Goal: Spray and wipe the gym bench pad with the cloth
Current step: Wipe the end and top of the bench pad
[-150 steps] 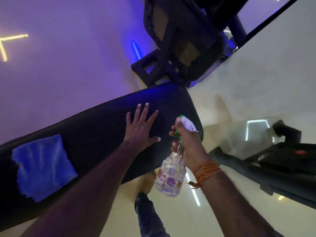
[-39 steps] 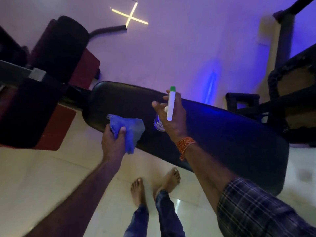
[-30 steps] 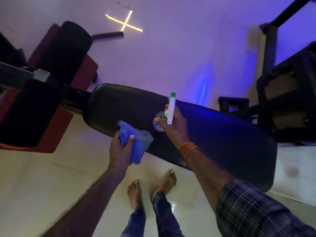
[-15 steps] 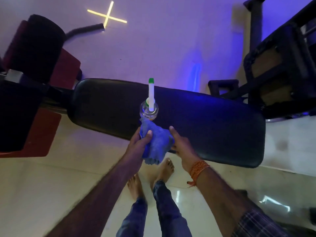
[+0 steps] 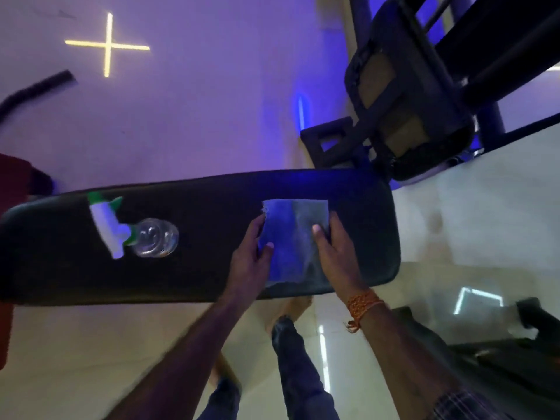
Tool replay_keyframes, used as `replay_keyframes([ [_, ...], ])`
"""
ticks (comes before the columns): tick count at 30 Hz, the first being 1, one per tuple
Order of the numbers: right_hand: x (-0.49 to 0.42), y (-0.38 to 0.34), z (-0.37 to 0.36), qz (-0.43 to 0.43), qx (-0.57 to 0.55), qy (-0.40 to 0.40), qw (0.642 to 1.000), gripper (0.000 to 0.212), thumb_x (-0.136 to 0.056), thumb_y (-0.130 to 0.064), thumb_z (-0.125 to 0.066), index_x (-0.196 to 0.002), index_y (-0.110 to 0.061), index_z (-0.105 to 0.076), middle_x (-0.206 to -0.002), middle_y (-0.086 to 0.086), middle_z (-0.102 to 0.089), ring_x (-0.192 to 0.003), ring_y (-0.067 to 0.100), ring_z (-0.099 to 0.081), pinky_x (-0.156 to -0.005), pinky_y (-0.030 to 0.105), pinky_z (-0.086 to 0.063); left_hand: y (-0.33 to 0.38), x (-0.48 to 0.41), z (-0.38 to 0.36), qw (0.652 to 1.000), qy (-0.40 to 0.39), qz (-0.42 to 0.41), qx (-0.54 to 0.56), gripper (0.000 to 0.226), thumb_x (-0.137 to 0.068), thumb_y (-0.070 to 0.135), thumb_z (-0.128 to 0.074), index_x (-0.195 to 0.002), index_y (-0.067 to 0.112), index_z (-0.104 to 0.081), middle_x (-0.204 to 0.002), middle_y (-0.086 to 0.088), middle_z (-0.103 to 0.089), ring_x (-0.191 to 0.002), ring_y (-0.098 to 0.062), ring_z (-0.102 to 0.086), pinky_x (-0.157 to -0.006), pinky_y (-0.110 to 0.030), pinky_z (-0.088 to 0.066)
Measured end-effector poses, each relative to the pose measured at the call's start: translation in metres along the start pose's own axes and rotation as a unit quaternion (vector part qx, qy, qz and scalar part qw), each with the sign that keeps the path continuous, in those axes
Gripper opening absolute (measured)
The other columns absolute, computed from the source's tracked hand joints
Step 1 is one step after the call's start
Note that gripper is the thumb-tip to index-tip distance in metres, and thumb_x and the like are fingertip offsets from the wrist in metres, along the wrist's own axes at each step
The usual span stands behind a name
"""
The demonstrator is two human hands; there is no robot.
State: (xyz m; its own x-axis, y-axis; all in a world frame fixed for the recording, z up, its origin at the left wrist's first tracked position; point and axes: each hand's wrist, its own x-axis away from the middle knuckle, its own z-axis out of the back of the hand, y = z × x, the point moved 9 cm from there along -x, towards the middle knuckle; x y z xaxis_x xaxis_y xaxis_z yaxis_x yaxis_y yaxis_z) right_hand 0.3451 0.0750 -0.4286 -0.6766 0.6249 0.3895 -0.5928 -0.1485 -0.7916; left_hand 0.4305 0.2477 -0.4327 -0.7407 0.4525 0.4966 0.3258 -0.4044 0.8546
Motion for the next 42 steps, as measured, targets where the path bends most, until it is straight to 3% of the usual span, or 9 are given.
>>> replay_keyframes([
  [6, -0.064, 0.032, 0.103, 0.024, 0.080, 0.119, 0.989, 0.015, -0.104, -0.022, -0.057, -0.119, -0.021, -0.056, -0.091, -0.021, -0.061, -0.083, -0.016, -0.062, -0.066, 0.001, -0.044, 0.056, -0.070, -0.100, 0.984, -0.056, -0.071, -0.153, 0.059, -0.097, 0.006, -0.059, -0.151, 0.025, -0.045, -0.126, -0.007, -0.071, -0.109, -0.036, -0.070, -0.094, -0.047, -0.056],
  [10, -0.113, 0.071, 0.151, -0.030, 0.125, 0.182, 0.975, 0.048, -0.096, -0.022, -0.070, -0.139, -0.013, -0.051, -0.134, 0.009, -0.062, -0.122, 0.027, -0.061, -0.094, 0.033, -0.050, 0.068, -0.113, -0.166, 0.964, -0.083, -0.091, -0.234, 0.052, -0.099, 0.019, -0.062, -0.149, 0.021, -0.047, -0.121, -0.006, -0.071, -0.109, -0.033, -0.068, -0.090, -0.045, -0.055],
  [12, -0.127, 0.081, 0.150, -0.025, 0.230, 0.192, 0.954, 0.070, -0.097, -0.036, -0.067, -0.156, -0.013, -0.036, -0.160, 0.019, -0.038, -0.145, 0.039, -0.040, -0.113, 0.051, -0.042, 0.069, -0.130, -0.175, 0.935, -0.048, -0.117, -0.333, 0.052, -0.099, 0.028, -0.063, -0.148, 0.021, -0.047, -0.130, -0.005, -0.063, -0.117, -0.030, -0.061, -0.091, -0.045, -0.053],
  [15, -0.141, 0.083, 0.103, 0.054, 0.355, 0.104, 0.927, 0.068, -0.104, -0.057, -0.039, -0.164, -0.029, -0.020, -0.173, 0.014, -0.011, -0.159, 0.039, -0.011, -0.123, 0.061, -0.019, 0.069, -0.145, -0.175, 0.865, -0.033, -0.177, -0.468, 0.067, -0.097, 0.039, -0.064, -0.155, 0.017, -0.041, -0.156, -0.009, -0.045, -0.140, -0.033, -0.044, -0.107, -0.049, -0.040],
  [22, -0.179, 0.098, 0.088, 0.061, 0.401, 0.142, 0.903, 0.060, -0.107, -0.058, -0.030, -0.162, -0.032, -0.028, -0.172, 0.013, -0.019, -0.157, 0.043, -0.014, -0.122, 0.067, -0.013, 0.029, -0.158, -0.184, 0.756, -0.206, -0.193, -0.590, 0.132, -0.073, 0.073, -0.073, -0.165, 0.021, 0.005, -0.173, -0.007, 0.017, -0.159, -0.025, 0.018, -0.128, -0.052, -0.001],
  [27, -0.136, 0.106, 0.081, 0.134, 0.412, 0.087, 0.897, 0.058, -0.110, -0.048, -0.034, -0.163, -0.027, -0.024, -0.173, 0.010, -0.015, -0.160, 0.036, -0.008, -0.124, 0.064, -0.016, 0.030, -0.155, -0.188, 0.744, -0.197, -0.178, -0.613, 0.139, -0.069, 0.074, -0.076, -0.163, 0.020, 0.011, -0.171, -0.008, 0.020, -0.159, -0.027, 0.019, -0.128, -0.053, -0.002],
  [32, -0.222, 0.077, 0.093, 0.063, 0.404, 0.100, 0.907, 0.045, -0.107, -0.040, -0.034, -0.143, -0.022, -0.057, -0.149, 0.007, -0.056, -0.140, 0.036, -0.045, -0.116, 0.057, -0.030, 0.030, -0.161, -0.188, 0.747, -0.187, -0.163, -0.617, 0.143, -0.065, 0.075, -0.078, -0.165, 0.023, 0.009, -0.173, -0.004, 0.017, -0.160, -0.023, 0.015, -0.129, -0.049, 0.001],
  [37, -0.149, 0.102, 0.071, 0.166, 0.434, 0.030, 0.885, 0.055, -0.111, -0.041, -0.026, -0.164, -0.028, -0.020, -0.173, 0.006, -0.015, -0.160, 0.034, -0.011, -0.126, 0.059, -0.016, 0.031, -0.155, -0.193, 0.752, -0.200, -0.142, -0.611, 0.142, -0.066, 0.068, -0.083, -0.165, 0.017, 0.004, -0.169, -0.004, 0.024, -0.158, -0.024, 0.020, -0.129, -0.051, 0.002],
  [42, -0.210, 0.084, 0.094, 0.125, 0.418, 0.108, 0.893, 0.049, -0.108, -0.041, -0.037, -0.155, -0.028, -0.044, -0.163, 0.006, -0.041, -0.150, 0.038, -0.036, -0.120, 0.057, -0.029, 0.033, -0.159, -0.193, 0.764, -0.181, -0.142, -0.603, 0.147, -0.063, 0.069, -0.082, -0.165, 0.020, 0.012, -0.172, -0.006, 0.023, -0.159, -0.025, 0.022, -0.129, -0.053, 0.006],
])
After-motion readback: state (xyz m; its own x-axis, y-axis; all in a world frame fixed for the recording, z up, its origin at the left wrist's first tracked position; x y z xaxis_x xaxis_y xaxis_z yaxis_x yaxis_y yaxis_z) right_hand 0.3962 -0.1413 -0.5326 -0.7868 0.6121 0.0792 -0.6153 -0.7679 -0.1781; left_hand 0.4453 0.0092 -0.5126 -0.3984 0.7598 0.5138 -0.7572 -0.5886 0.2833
